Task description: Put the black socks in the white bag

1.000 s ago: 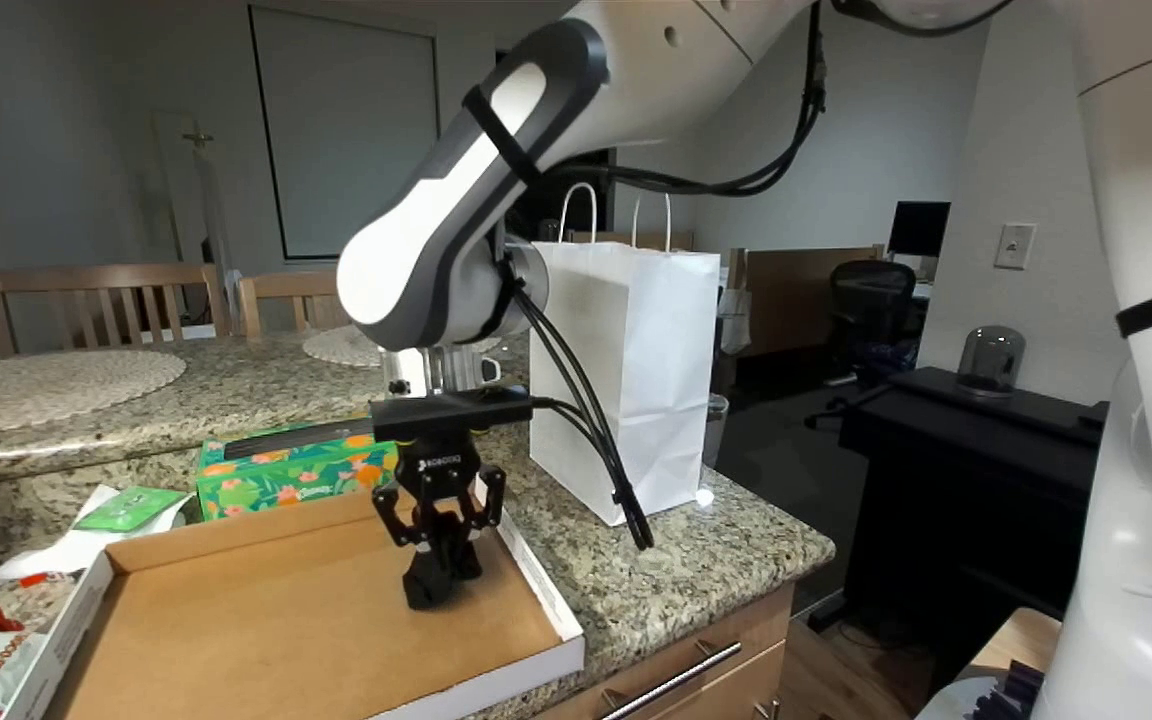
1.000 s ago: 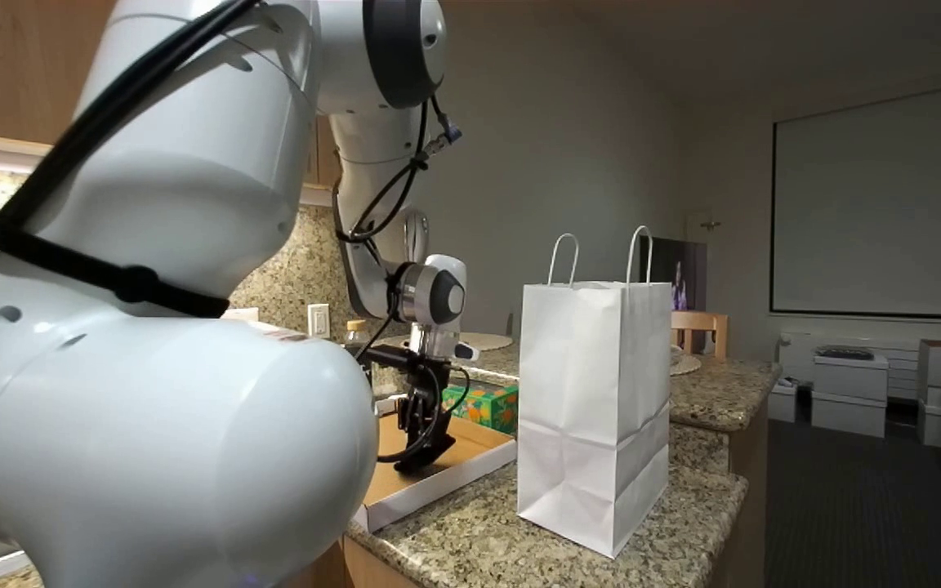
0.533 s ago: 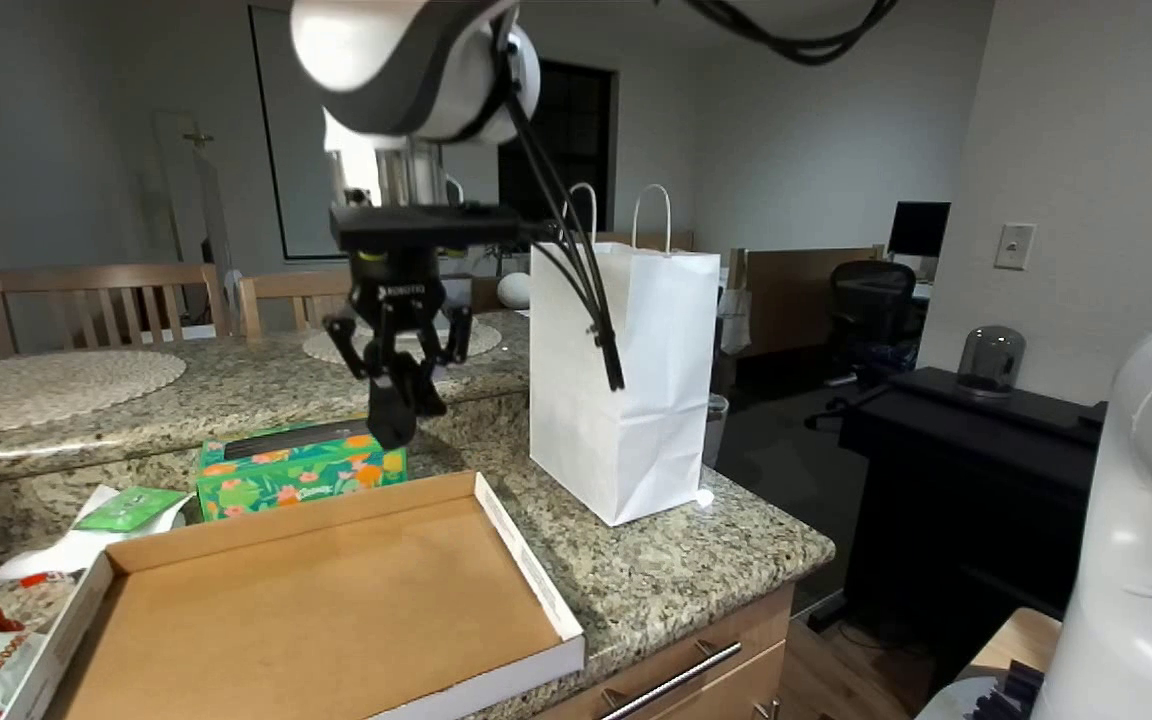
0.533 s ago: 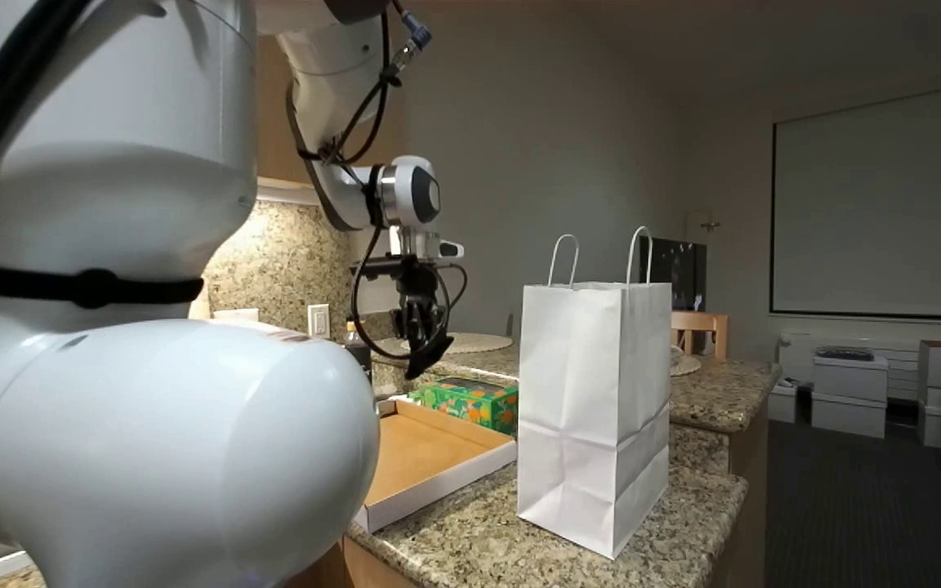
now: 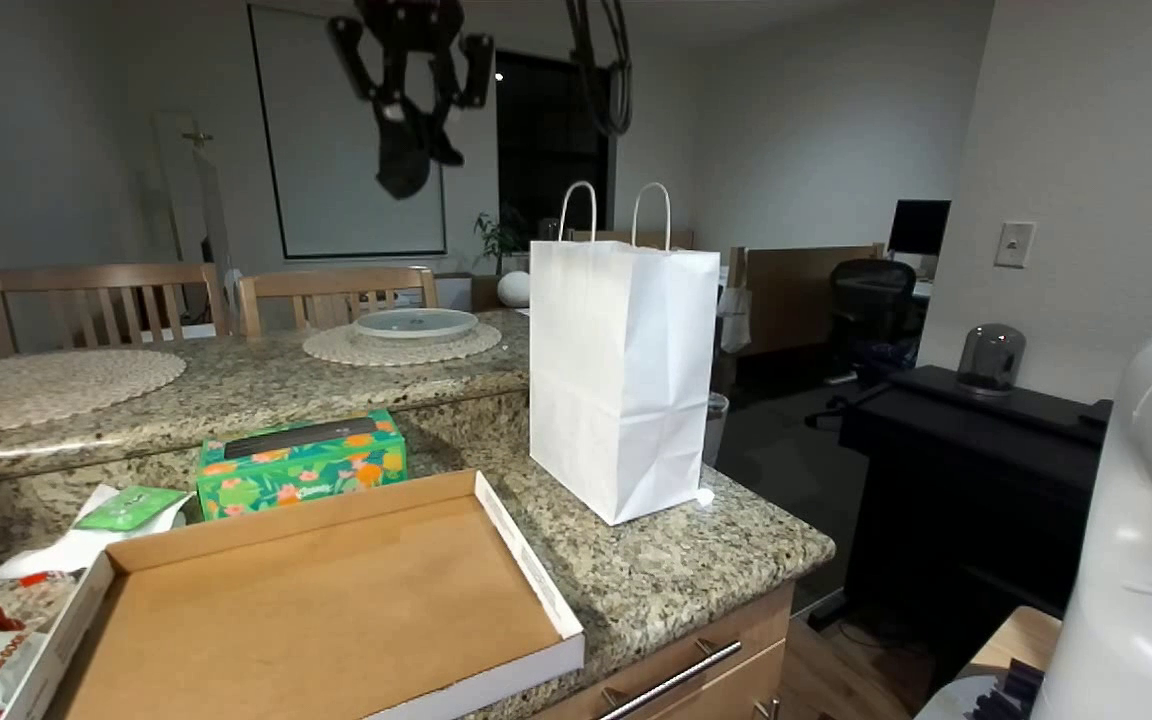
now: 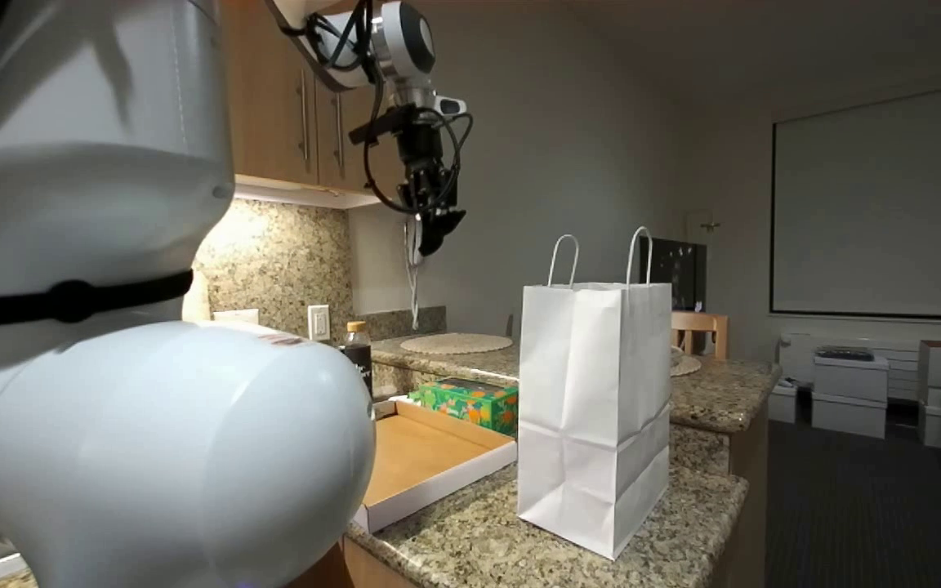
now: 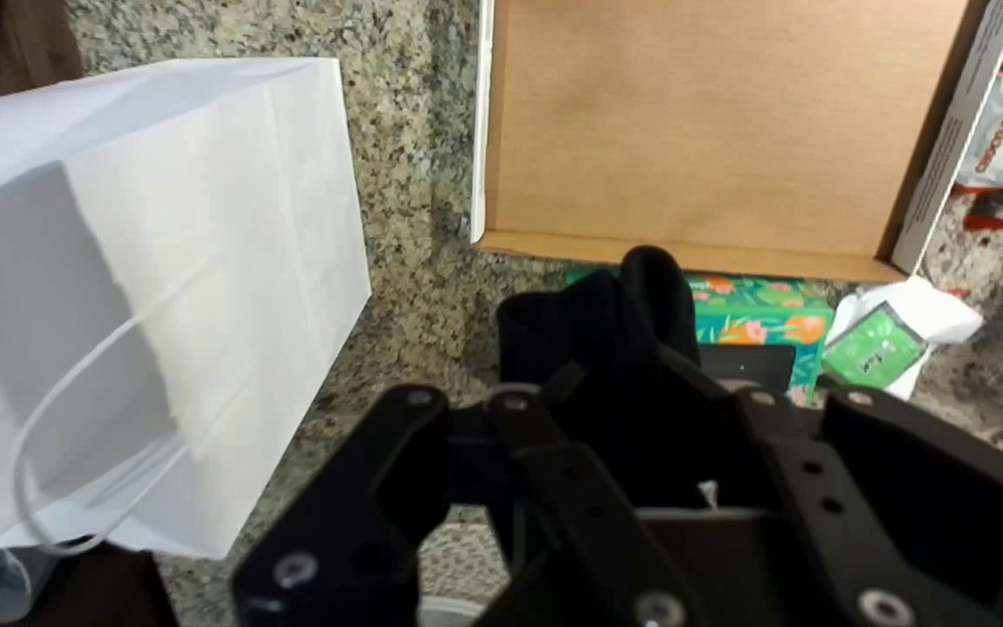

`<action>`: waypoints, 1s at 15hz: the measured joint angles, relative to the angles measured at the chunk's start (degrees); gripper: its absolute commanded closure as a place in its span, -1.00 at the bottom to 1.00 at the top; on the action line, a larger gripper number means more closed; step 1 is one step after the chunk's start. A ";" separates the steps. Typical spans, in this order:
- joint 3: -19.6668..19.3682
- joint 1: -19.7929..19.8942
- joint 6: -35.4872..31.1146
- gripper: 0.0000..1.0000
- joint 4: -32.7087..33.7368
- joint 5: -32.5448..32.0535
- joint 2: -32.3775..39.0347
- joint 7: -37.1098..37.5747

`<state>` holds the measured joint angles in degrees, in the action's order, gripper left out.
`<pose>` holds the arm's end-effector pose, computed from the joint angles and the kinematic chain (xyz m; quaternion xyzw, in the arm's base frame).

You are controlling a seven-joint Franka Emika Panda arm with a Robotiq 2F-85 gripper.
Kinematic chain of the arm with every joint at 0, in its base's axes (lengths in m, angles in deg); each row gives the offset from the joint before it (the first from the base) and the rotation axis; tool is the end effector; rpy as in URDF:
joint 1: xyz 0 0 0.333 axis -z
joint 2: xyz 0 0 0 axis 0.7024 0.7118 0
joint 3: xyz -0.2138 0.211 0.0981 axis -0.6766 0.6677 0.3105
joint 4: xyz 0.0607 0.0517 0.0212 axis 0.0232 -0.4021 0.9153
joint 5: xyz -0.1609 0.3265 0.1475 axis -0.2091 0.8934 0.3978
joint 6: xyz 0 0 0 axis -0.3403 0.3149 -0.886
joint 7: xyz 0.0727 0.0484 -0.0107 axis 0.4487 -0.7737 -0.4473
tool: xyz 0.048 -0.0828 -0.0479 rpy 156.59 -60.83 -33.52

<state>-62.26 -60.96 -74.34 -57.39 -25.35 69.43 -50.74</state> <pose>0.4804 0.2498 0.6657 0.9959 -0.0559 0.0648 0.0305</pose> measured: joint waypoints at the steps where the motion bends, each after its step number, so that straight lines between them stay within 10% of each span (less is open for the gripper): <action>1: -0.47 1.07 2.25 0.80 3.26 0.00 -0.04 -0.28; 8: -10.61 10.17 7.96 0.80 13.64 2.78 -2.02 -11.61; 15: -16.29 12.93 7.49 0.80 -0.76 4.98 -2.89 -24.45</action>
<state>-78.54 -48.03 -66.85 -58.16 -20.36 66.54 -75.19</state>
